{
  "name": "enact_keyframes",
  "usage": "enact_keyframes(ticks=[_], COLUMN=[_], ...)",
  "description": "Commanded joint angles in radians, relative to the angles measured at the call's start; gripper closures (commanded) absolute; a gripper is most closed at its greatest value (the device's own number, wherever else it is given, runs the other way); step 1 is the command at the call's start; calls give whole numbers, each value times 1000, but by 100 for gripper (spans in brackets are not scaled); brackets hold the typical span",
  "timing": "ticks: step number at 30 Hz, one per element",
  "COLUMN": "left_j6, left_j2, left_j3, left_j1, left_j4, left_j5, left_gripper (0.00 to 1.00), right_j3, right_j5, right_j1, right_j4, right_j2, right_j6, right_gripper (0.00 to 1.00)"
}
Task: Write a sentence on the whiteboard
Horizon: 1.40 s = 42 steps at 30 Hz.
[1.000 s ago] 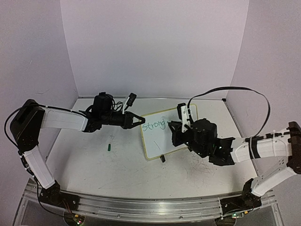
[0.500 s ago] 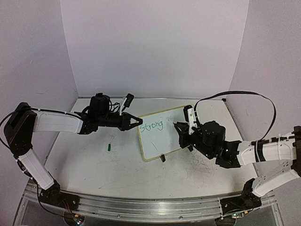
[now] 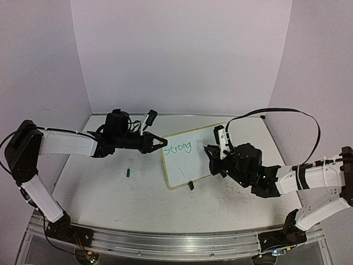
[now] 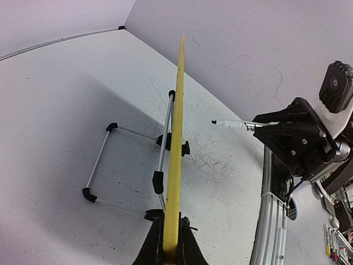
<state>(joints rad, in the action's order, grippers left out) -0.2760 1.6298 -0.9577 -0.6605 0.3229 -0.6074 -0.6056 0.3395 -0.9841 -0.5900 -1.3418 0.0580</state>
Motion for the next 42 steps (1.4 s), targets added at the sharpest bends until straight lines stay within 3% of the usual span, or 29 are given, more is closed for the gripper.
enact_keyframes(ticks=[1, 42], left_j6=[43, 44], left_j2=[-33, -32], left_j3=[-18, -19], left_j1=[7, 6], left_j4=[33, 28], left_j5=[47, 21], left_gripper=[100, 100], right_j3=[-3, -122], right_j5=[34, 121], right_j1=[-3, 10], right_j4=[-29, -59], right_j2=[-17, -166], right_j6=[7, 21], right_gripper=[100, 100])
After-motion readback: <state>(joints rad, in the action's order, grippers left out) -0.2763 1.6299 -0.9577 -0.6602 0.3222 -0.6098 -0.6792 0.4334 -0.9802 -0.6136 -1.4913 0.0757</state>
